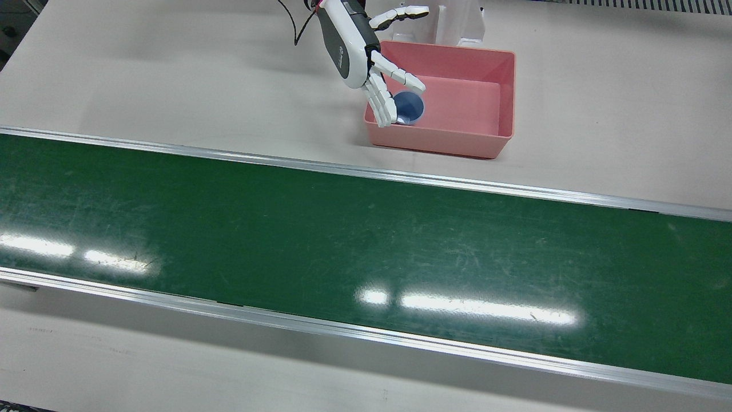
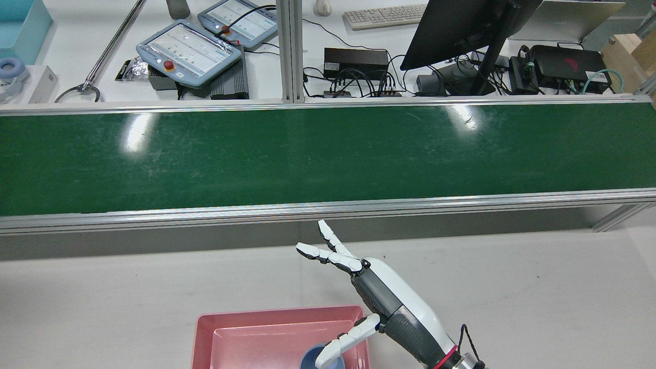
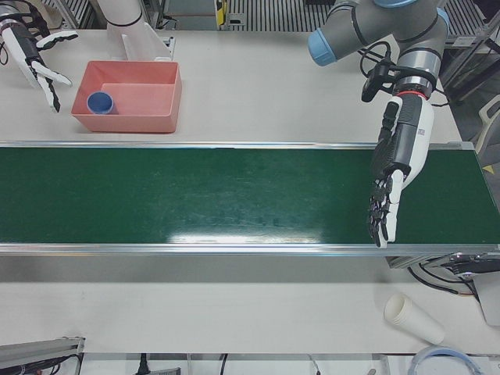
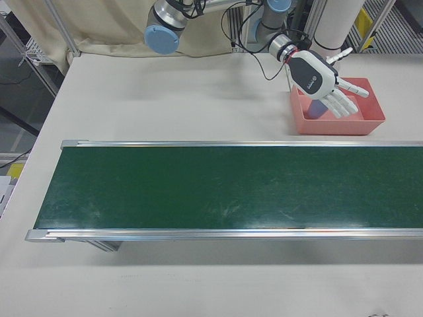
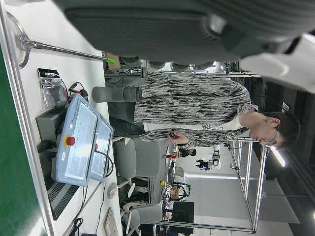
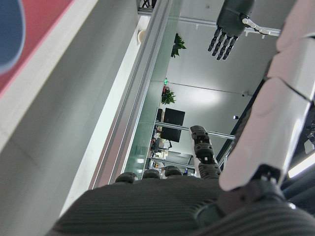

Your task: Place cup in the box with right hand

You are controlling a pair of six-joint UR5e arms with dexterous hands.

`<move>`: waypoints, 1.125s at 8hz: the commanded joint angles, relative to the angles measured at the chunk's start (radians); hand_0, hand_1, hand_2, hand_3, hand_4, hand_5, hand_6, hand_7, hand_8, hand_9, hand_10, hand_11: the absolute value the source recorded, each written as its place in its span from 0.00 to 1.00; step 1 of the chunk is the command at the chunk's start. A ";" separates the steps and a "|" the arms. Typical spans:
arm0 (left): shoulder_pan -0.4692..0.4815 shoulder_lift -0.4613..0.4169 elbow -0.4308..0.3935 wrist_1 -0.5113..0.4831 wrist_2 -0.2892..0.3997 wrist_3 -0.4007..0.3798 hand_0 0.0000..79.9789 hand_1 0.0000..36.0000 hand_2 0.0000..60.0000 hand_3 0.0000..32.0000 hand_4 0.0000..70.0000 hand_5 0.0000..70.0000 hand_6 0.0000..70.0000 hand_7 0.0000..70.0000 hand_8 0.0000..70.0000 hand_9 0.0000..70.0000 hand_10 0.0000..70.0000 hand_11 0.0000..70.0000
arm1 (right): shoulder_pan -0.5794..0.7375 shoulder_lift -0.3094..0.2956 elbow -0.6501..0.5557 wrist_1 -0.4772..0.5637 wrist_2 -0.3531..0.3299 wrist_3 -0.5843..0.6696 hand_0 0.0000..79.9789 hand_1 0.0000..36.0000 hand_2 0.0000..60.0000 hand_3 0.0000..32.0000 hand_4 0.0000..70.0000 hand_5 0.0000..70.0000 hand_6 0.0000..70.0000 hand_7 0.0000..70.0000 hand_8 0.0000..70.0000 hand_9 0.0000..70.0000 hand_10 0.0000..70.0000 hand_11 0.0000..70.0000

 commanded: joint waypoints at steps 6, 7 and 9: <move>-0.002 0.000 0.000 0.000 0.000 0.000 0.00 0.00 0.00 0.00 0.00 0.00 0.00 0.00 0.00 0.00 0.00 0.00 | 0.688 -0.209 0.001 -0.098 -0.397 0.450 0.62 0.40 0.00 0.00 0.00 0.06 0.04 0.09 0.00 0.01 0.01 0.05; -0.002 0.000 0.000 0.000 0.000 0.000 0.00 0.00 0.00 0.00 0.00 0.00 0.00 0.00 0.00 0.00 0.00 0.00 | 0.820 -0.231 -0.090 -0.108 -0.501 0.592 0.62 0.39 0.00 0.00 0.00 0.06 0.04 0.08 0.00 0.01 0.02 0.05; -0.002 0.000 0.000 0.000 0.000 0.000 0.00 0.00 0.00 0.00 0.00 0.00 0.00 0.00 0.00 0.00 0.00 0.00 | 1.116 -0.319 -0.194 -0.051 -0.672 0.656 0.59 0.33 0.00 0.00 0.00 0.07 0.03 0.03 0.00 0.01 0.03 0.07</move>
